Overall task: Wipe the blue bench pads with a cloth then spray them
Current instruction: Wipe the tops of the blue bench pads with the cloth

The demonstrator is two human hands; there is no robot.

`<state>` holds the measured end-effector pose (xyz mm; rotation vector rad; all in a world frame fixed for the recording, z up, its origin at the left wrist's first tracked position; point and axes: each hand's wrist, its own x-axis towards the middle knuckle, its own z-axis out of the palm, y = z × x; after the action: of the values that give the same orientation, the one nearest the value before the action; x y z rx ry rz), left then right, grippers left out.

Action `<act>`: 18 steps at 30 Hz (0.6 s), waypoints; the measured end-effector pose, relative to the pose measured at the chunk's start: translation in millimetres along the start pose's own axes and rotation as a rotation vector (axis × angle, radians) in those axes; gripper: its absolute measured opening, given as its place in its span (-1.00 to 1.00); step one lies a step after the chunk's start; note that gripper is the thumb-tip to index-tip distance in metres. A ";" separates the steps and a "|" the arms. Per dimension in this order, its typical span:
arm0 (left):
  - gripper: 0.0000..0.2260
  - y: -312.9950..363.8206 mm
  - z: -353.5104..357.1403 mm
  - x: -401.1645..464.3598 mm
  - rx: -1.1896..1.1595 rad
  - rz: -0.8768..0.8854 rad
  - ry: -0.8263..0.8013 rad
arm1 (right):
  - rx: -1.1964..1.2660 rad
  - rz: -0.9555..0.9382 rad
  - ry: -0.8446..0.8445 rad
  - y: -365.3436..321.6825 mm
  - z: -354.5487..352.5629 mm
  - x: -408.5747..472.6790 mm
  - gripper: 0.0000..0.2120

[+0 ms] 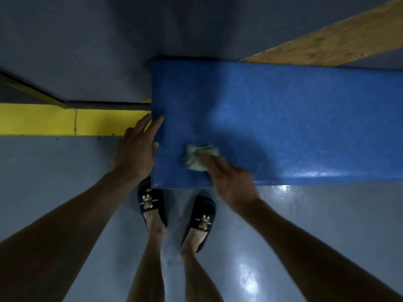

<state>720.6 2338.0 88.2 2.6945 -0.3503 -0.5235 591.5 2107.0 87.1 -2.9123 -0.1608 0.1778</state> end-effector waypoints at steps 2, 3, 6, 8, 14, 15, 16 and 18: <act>-0.44 -3.2 3.5 -11.2 -0.046 -0.029 0.028 | 0.001 0.219 0.014 62.9 -10.0 -30.6 -0.30; -0.44 -3.9 5.0 -16.9 -0.073 -0.037 0.035 | 0.020 0.371 0.006 90.1 -18.2 -45.8 -0.27; -0.41 -4.6 9.5 -30.8 -0.157 -0.046 0.059 | 0.026 0.749 0.025 116.4 -33.1 -71.7 -0.31; -0.39 -5.1 12.9 -39.1 -0.213 -0.077 0.077 | 0.138 0.859 0.122 90.0 -29.9 -65.7 -0.41; -0.45 -0.6 19.3 -65.2 -0.281 -0.224 0.046 | 0.294 0.542 0.047 -58.1 15.7 -9.6 -0.34; -0.46 -1.0 20.0 -69.1 -0.279 -0.237 0.040 | 0.305 0.447 -0.009 -70.3 13.2 2.9 -0.32; -0.48 -2.4 21.2 -72.4 -0.276 -0.238 0.037 | 0.292 0.328 -0.029 -74.3 10.6 13.3 -0.32; -0.51 -8.6 22.5 -79.0 -0.278 -0.239 0.032 | 0.183 0.107 -0.027 -57.3 4.6 30.3 -0.40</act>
<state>641.9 2363.1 89.8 2.4813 0.0535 -0.5501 615.4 2167.2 92.1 -2.7384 0.0074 0.2358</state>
